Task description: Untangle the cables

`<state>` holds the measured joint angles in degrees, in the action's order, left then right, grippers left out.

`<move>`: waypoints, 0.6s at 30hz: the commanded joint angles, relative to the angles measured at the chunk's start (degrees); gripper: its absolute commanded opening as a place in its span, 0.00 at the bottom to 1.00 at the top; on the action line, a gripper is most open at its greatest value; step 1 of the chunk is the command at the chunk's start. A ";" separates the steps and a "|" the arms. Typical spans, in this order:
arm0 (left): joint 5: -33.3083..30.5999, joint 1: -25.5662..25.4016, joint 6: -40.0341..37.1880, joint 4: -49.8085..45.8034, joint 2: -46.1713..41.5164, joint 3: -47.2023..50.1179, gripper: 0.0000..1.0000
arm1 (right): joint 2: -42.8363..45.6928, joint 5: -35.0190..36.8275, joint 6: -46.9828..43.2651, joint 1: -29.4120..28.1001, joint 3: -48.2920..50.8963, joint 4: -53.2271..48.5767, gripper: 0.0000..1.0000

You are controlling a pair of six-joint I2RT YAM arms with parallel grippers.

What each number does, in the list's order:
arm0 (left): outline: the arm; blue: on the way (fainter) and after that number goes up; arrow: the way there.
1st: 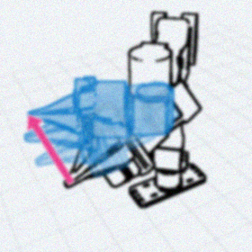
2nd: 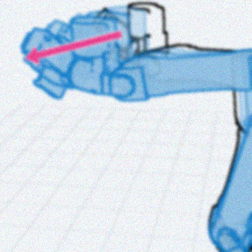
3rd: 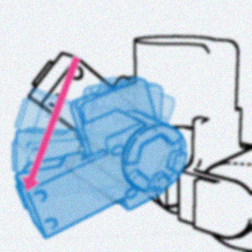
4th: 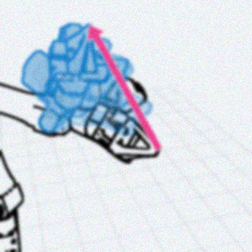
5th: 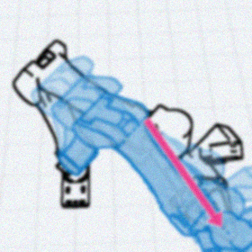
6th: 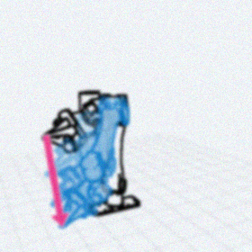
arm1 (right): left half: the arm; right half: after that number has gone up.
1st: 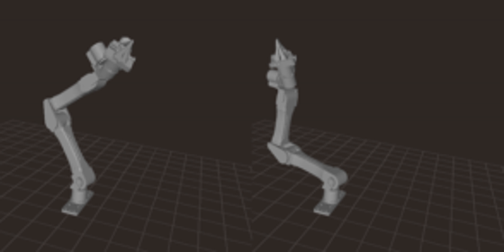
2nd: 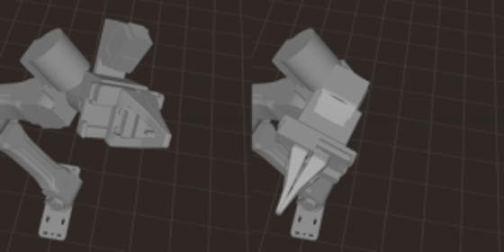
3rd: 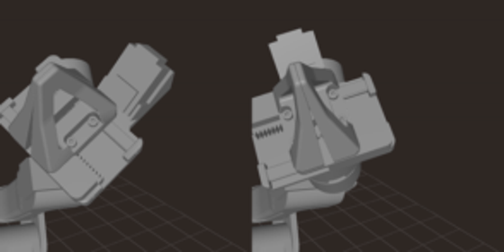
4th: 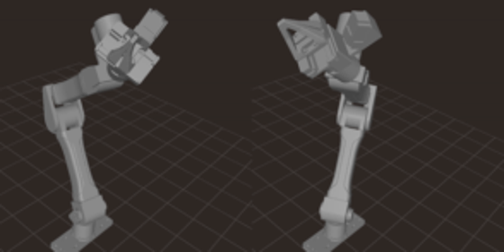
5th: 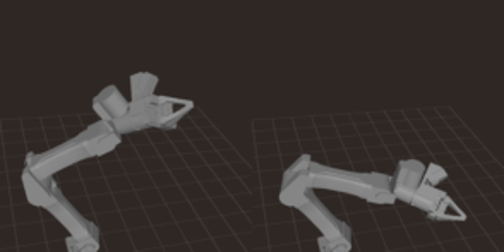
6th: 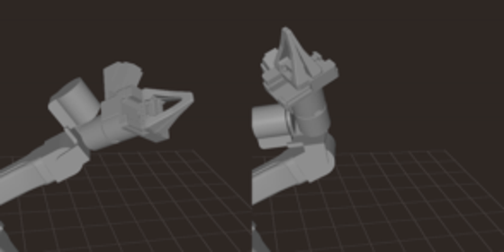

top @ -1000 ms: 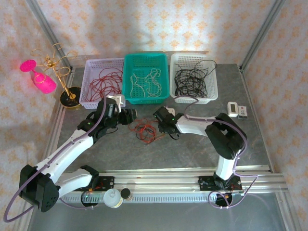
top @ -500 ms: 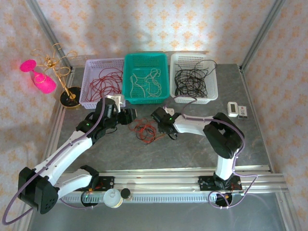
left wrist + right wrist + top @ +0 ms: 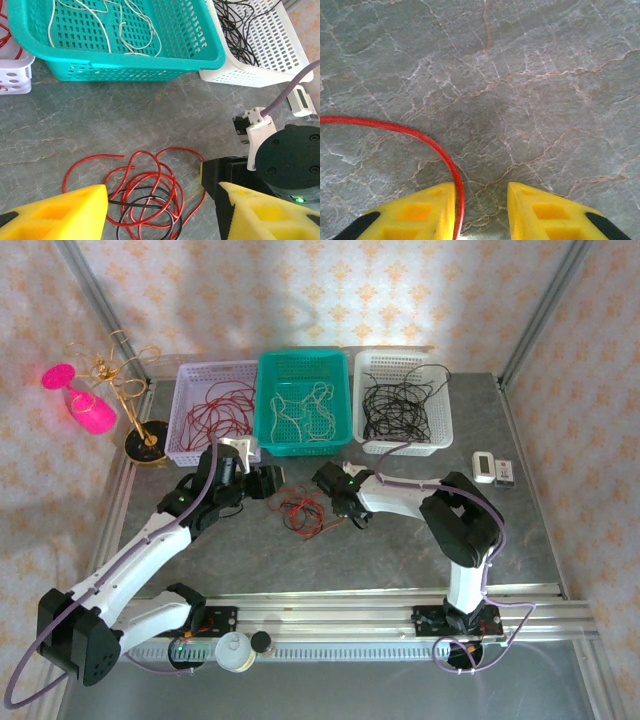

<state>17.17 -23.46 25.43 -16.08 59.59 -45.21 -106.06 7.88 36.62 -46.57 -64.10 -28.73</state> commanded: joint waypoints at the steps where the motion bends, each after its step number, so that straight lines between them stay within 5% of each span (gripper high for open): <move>1: 0.51 0.62 -0.80 0.82 0.21 -0.29 0.60 | -0.40 -3.59 0.54 -0.19 2.05 3.41 0.34; 8: 0.46 0.63 -1.35 0.69 0.79 -0.55 0.61 | -4.56 -2.26 0.55 -0.41 -2.05 2.30 0.31; 18: -0.07 0.83 -2.40 0.76 1.04 -0.05 0.61 | -7.96 4.28 -1.31 -3.36 -8.36 -3.65 0.03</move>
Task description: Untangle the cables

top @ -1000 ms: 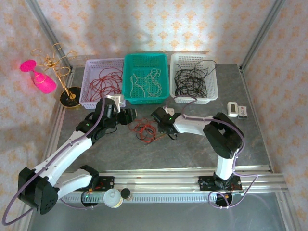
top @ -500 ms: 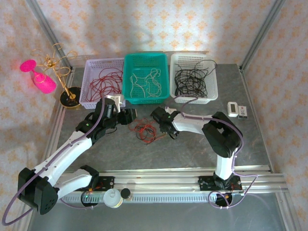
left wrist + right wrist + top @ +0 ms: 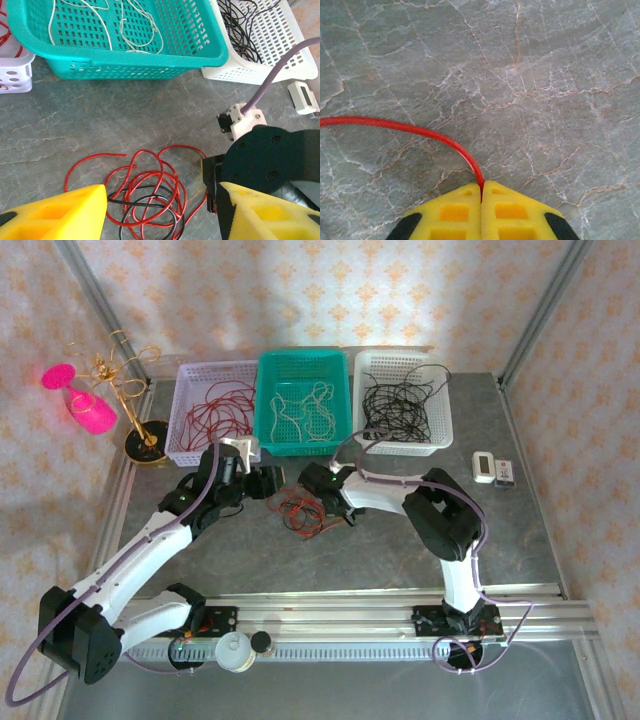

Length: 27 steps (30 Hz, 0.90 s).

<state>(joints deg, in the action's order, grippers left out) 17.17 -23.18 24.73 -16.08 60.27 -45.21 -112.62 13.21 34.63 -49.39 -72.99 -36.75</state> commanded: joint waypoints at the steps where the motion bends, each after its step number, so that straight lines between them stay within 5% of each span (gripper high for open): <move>1: -0.01 0.55 -2.10 0.85 0.46 -0.26 0.61 | 0.49 0.19 0.79 -0.53 1.45 3.97 0.02; 6: 4.34 0.52 -5.86 3.51 1.64 -0.83 0.62 | 15.63 4.94 -4.44 -0.88 9.00 8.39 0.00; 13: 16.04 0.30 -12.78 11.57 2.68 0.20 0.63 | 36.81 3.14 -25.17 -0.97 20.12 22.01 0.00; 23: 32.62 0.09 -19.67 26.25 4.38 3.59 0.76 | 46.66 -4.74 -40.13 -0.87 17.97 22.88 0.00; 27: 30.89 -0.08 -19.03 31.55 7.18 5.64 0.78 | 48.42 -9.19 -43.89 -0.88 15.45 23.54 0.00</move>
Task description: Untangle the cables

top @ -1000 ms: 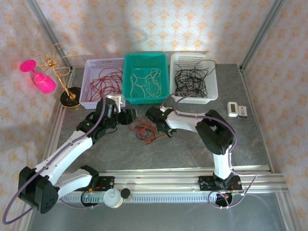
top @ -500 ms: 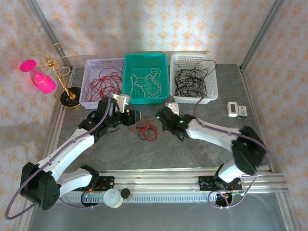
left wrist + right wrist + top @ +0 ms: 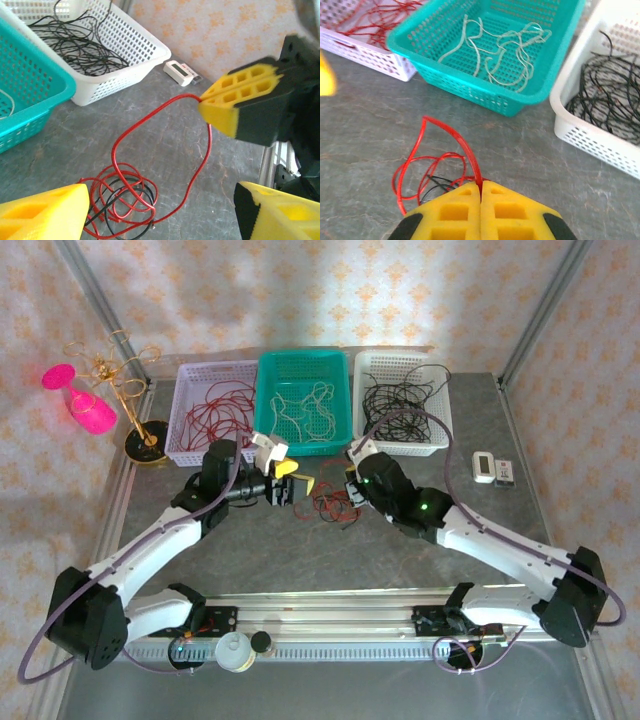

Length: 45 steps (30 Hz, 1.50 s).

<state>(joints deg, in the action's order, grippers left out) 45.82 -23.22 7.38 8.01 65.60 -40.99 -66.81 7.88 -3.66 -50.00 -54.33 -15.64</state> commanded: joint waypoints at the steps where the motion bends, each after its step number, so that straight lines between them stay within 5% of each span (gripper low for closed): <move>1: 1.58 -0.03 -1.75 7.93 3.04 1.18 0.78 | 2.94 -4.71 -6.06 -0.21 -3.71 2.57 0.00; 9: 4.58 -1.46 4.26 18.65 9.33 -0.15 0.73 | 3.60 -12.14 -7.28 -0.21 -5.66 2.03 0.00; 14: 4.07 -1.58 11.34 28.37 10.73 0.42 0.31 | 3.01 -14.75 -6.82 -0.14 -5.70 2.23 0.00; 16: -0.51 -1.74 13.84 30.60 9.92 1.06 0.05 | 3.06 -14.44 -6.71 -0.16 -5.70 2.20 0.00; 17: -2.38 -1.74 13.91 30.04 9.10 1.08 0.00 | 3.24 -13.92 -6.62 -0.20 -5.70 2.05 0.00; 19: -6.68 -1.78 13.48 26.63 6.92 0.38 0.00 | 3.81 -10.86 -6.36 -0.27 -5.32 2.63 0.00; 23: -8.80 -2.24 11.80 17.39 2.00 -2.69 0.00 | 4.58 -1.67 -2.94 -0.28 -2.62 8.50 0.33; 29: -13.23 -3.82 11.34 5.91 -3.81 -5.67 0.00 | -0.48 -12.39 4.40 -0.34 4.27 28.61 0.52; 40: -16.29 -4.38 9.84 -9.36 -8.34 -16.04 0.00 | -14.53 -3.66 12.68 -0.44 10.03 45.79 0.42; 45: -16.69 -4.51 10.07 -13.59 -9.16 -23.16 0.00 | -19.87 -0.04 18.84 -0.45 10.74 45.97 0.28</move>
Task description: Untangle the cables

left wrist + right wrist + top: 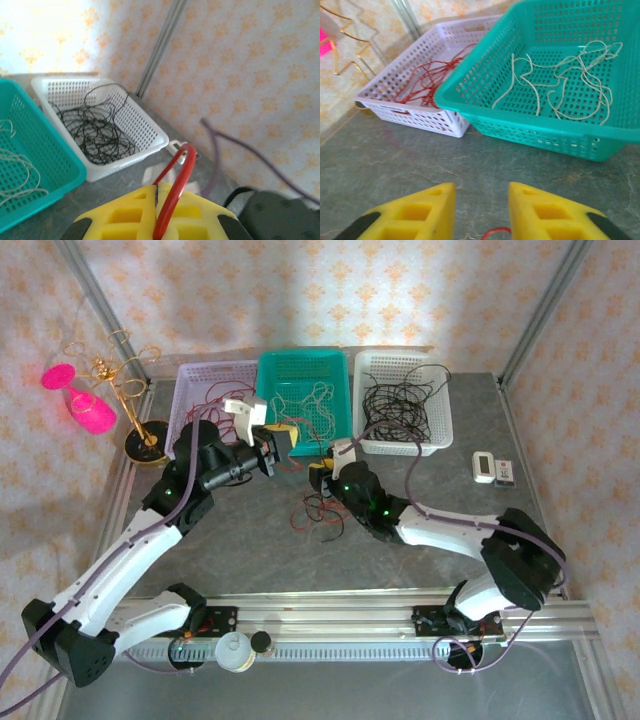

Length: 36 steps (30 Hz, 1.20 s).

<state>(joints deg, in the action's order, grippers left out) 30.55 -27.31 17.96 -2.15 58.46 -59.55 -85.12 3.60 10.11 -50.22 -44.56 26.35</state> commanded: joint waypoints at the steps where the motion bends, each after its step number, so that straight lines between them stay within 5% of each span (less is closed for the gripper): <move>1: -2.12 -0.38 -0.63 -4.22 -2.28 -6.08 0.00 | -2.04 4.64 6.30 -0.23 2.02 4.64 0.25; 10: -6.06 -0.38 1.53 -2.27 -2.92 -16.58 0.00 | -2.62 9.32 9.84 -0.23 9.67 4.65 0.13; 23: -6.87 -0.38 3.91 0.85 0.06 -25.04 0.00 | 4.86 9.95 14.31 -0.21 17.07 1.14 0.24; 27: -6.90 -0.42 4.39 1.85 1.25 -26.77 0.00 | 13.36 2.36 10.88 -0.22 18.80 -0.17 0.37; 31: -6.90 -0.39 5.77 4.01 1.66 -26.80 0.00 | 21.87 -12.56 4.05 -0.23 17.16 0.61 0.48; 36: -6.57 -0.38 7.28 5.73 2.26 -27.32 0.00 | 21.30 -21.67 -3.28 -3.74 6.82 -2.54 0.56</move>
<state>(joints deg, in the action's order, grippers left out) 24.51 -27.40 23.24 -1.13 60.53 -84.71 -63.02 -9.56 13.23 -51.70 -31.62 25.12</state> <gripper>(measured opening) 0.043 0.555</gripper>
